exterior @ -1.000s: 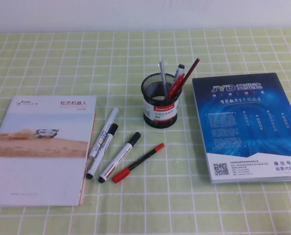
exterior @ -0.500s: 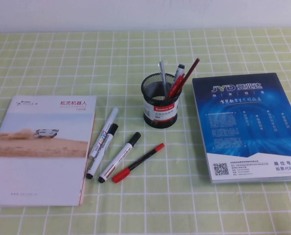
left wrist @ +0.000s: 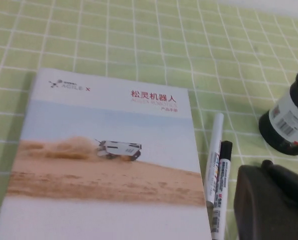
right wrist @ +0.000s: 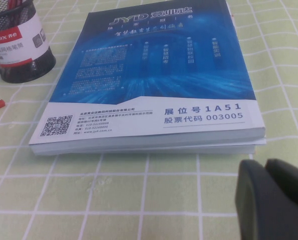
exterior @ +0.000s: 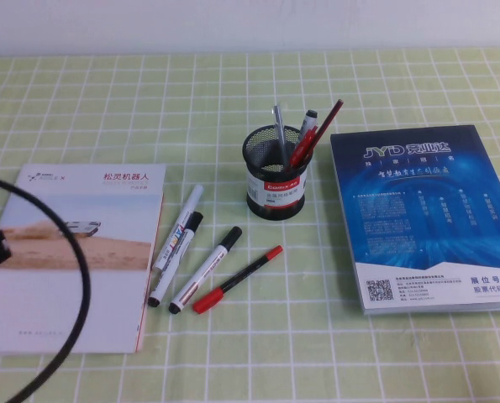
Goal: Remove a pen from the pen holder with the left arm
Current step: Pick up the pen from the pen holder
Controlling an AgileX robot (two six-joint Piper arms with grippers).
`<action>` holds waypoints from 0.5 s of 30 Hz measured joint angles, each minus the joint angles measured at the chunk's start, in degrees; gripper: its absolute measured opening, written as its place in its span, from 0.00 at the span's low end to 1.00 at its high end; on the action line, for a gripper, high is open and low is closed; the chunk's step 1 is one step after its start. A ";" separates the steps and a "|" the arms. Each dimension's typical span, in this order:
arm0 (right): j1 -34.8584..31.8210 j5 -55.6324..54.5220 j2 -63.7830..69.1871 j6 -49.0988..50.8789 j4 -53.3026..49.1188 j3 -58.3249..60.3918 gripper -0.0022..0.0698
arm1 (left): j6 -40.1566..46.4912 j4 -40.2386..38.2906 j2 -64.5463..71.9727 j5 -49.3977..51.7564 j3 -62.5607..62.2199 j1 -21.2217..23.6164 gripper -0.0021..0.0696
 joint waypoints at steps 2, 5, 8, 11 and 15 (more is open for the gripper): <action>0.00 0.00 0.00 0.00 0.00 0.00 0.01 | 6.62 -5.48 3.83 -0.96 -0.55 -0.23 0.03; 0.00 0.00 0.00 0.00 0.00 0.00 0.01 | 16.34 -14.25 9.83 -4.08 -0.76 -3.02 0.03; 0.00 0.00 0.00 0.00 0.00 0.00 0.01 | 22.04 -19.86 14.31 -9.14 -0.82 -8.03 0.03; 0.00 0.00 0.00 0.00 0.00 0.00 0.01 | 25.46 -22.42 17.89 -15.92 -0.82 -14.44 0.03; 0.00 0.00 0.00 0.00 0.00 0.00 0.01 | 27.58 -23.54 21.55 -25.84 -0.82 -22.64 0.03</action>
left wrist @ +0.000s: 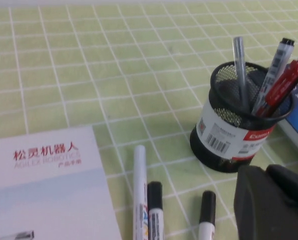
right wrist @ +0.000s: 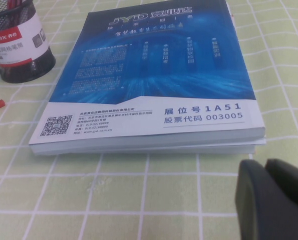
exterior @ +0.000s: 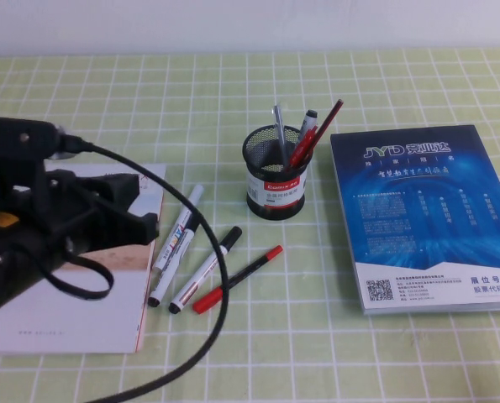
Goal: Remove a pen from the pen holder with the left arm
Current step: Pick up the pen from the pen holder
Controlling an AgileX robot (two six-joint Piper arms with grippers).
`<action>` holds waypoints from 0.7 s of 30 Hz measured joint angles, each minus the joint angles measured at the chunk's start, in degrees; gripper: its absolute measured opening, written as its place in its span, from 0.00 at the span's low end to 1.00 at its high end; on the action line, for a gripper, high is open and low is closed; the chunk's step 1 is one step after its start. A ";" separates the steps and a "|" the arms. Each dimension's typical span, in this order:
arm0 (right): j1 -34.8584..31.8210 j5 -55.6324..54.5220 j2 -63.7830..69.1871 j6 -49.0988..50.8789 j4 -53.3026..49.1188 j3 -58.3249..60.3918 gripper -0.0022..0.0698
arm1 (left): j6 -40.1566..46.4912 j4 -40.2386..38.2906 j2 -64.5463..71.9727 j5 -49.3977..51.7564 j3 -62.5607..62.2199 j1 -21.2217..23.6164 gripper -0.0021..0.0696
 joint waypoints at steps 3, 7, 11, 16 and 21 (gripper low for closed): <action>0.00 0.00 0.00 0.00 0.00 0.00 0.01 | 1.22 -0.08 2.91 -7.58 0.00 -4.94 0.03; 0.00 0.00 0.00 0.00 0.00 0.00 0.01 | 0.94 2.42 6.62 -14.28 -0.22 -8.66 0.04; 0.00 0.00 0.00 0.00 0.00 0.00 0.01 | -4.92 4.46 10.45 -16.08 -1.72 -9.16 0.21; 0.00 0.00 0.00 0.00 0.00 0.00 0.01 | -9.64 6.66 14.10 -17.07 -4.95 -9.16 0.52; 0.00 0.00 0.00 0.00 0.00 0.00 0.01 | -15.85 6.89 19.63 -17.32 -10.27 -9.16 0.64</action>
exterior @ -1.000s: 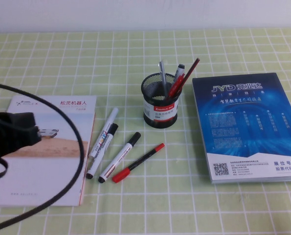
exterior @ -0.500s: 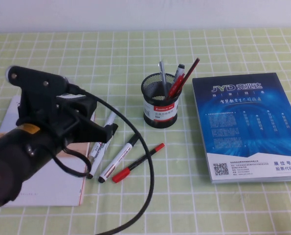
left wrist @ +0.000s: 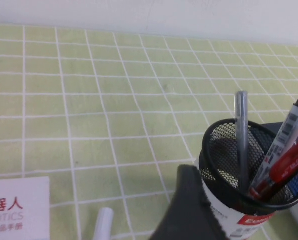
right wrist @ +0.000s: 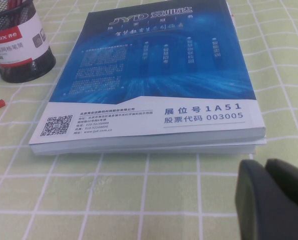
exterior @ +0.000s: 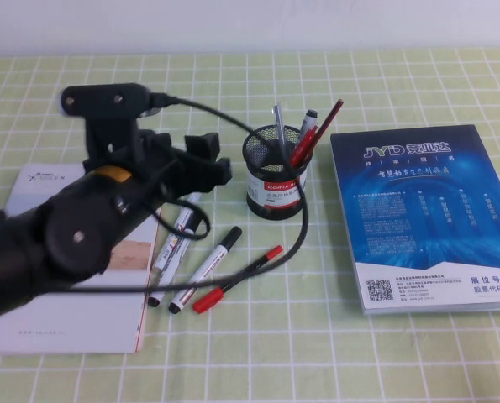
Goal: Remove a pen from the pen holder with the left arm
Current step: Pick up the pen from the pen holder
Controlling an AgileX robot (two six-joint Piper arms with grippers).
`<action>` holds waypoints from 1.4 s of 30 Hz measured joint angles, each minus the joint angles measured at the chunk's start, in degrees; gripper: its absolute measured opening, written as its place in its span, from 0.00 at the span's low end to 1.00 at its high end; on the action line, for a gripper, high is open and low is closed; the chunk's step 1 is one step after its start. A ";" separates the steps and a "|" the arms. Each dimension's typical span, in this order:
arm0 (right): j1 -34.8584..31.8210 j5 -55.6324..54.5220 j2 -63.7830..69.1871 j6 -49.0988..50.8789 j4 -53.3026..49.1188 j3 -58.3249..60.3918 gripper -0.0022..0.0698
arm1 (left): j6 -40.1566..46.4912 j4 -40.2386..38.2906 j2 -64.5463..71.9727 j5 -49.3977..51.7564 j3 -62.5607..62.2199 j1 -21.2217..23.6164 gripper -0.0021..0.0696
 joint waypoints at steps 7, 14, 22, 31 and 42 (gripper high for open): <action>0.00 0.00 0.00 0.00 0.00 0.00 0.01 | -1.53 0.23 9.90 3.31 -10.44 0.00 0.66; 0.00 0.00 0.00 0.00 0.00 0.00 0.01 | -2.92 0.23 16.48 7.82 -20.57 0.00 0.66; 0.00 0.00 0.00 0.00 0.00 0.00 0.01 | -4.19 0.23 23.11 12.80 -31.20 1.39 0.66; 0.00 0.00 0.00 0.00 0.00 0.00 0.01 | -4.43 0.23 27.64 15.84 -35.87 1.63 0.66; 0.00 0.00 0.00 0.00 0.00 0.00 0.01 | -4.43 0.23 31.43 15.47 -37.64 1.63 0.66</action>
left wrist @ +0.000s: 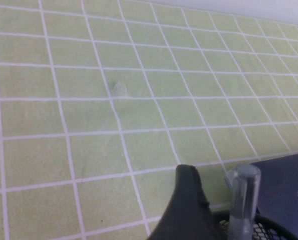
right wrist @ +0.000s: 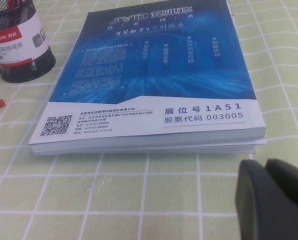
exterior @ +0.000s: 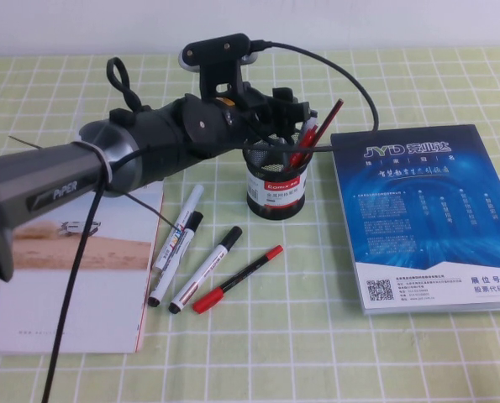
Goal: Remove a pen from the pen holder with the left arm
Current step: Pick up the pen from the pen holder
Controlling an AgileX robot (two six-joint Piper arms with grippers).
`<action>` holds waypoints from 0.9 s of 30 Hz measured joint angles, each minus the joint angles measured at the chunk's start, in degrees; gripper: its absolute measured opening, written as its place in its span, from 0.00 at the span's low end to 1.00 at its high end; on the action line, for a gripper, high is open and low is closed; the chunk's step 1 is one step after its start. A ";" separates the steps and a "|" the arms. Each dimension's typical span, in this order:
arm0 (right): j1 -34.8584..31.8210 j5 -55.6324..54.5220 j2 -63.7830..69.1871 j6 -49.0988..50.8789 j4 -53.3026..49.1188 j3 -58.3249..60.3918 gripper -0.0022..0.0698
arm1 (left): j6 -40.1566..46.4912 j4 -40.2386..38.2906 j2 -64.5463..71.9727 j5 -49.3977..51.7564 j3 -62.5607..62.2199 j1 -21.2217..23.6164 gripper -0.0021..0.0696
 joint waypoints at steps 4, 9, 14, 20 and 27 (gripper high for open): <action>0.00 0.00 0.00 0.00 0.00 0.00 0.01 | 0.00 0.00 1.09 -0.58 -1.02 0.00 0.66; 0.00 0.00 0.00 0.00 0.00 0.00 0.01 | 0.00 0.00 1.84 -0.70 -1.97 0.00 0.66; 0.00 0.00 0.00 0.00 0.00 0.00 0.01 | 0.00 0.00 2.13 -0.70 -1.97 0.00 0.54; 0.00 0.00 0.00 0.00 0.00 0.00 0.01 | 0.57 0.00 2.25 -0.70 -1.97 0.00 0.34; 0.00 0.00 0.00 0.00 0.00 0.00 0.01 | 0.57 0.00 2.38 -0.70 -1.97 0.00 0.20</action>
